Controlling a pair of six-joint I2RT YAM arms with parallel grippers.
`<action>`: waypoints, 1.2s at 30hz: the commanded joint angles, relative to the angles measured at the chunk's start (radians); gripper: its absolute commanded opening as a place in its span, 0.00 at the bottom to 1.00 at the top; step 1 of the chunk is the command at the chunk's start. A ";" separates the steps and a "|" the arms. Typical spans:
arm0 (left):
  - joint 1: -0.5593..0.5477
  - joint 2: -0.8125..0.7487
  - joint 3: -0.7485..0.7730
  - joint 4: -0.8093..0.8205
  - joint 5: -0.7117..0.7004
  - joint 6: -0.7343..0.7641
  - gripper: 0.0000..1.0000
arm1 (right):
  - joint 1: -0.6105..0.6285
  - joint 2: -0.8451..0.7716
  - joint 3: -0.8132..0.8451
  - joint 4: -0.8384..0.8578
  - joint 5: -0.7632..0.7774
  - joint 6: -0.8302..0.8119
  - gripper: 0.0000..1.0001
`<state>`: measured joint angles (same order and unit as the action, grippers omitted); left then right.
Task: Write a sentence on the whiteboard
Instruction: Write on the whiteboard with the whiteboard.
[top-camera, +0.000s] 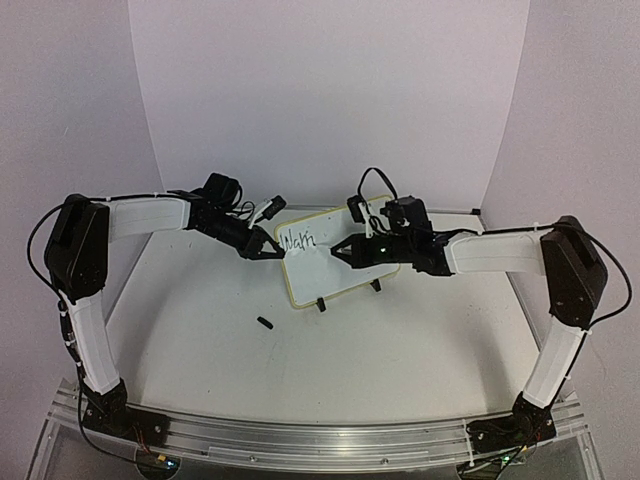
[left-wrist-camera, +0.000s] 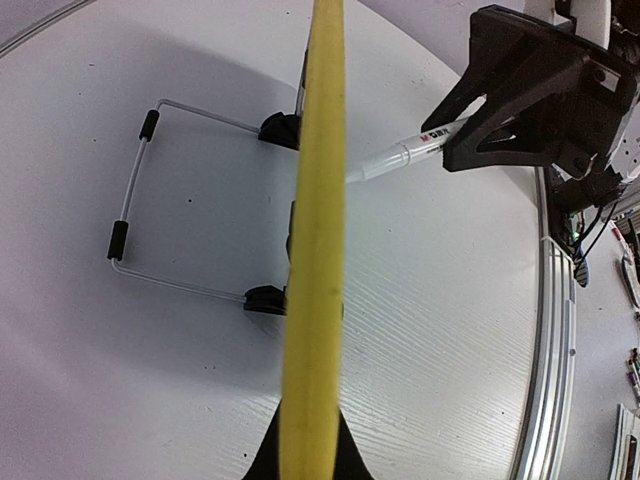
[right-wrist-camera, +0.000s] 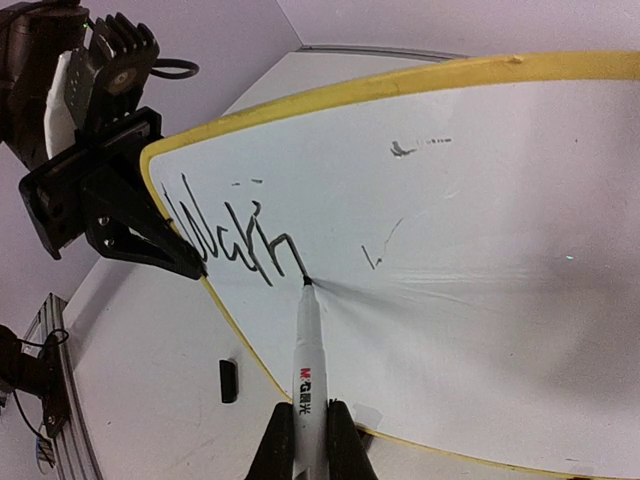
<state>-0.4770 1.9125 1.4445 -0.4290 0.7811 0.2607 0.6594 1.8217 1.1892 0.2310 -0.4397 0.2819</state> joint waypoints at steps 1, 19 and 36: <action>-0.040 0.043 -0.008 -0.118 -0.031 0.011 0.00 | -0.003 -0.027 -0.011 0.011 0.020 0.005 0.00; -0.042 0.048 -0.007 -0.117 -0.029 0.012 0.00 | -0.003 -0.054 0.053 0.039 0.047 0.000 0.00; -0.041 0.049 -0.006 -0.120 -0.029 0.013 0.00 | -0.009 -0.071 0.019 0.053 0.096 0.005 0.00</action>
<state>-0.4774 1.9125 1.4452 -0.4294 0.7811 0.2607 0.6598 1.8102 1.2068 0.2394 -0.4131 0.2825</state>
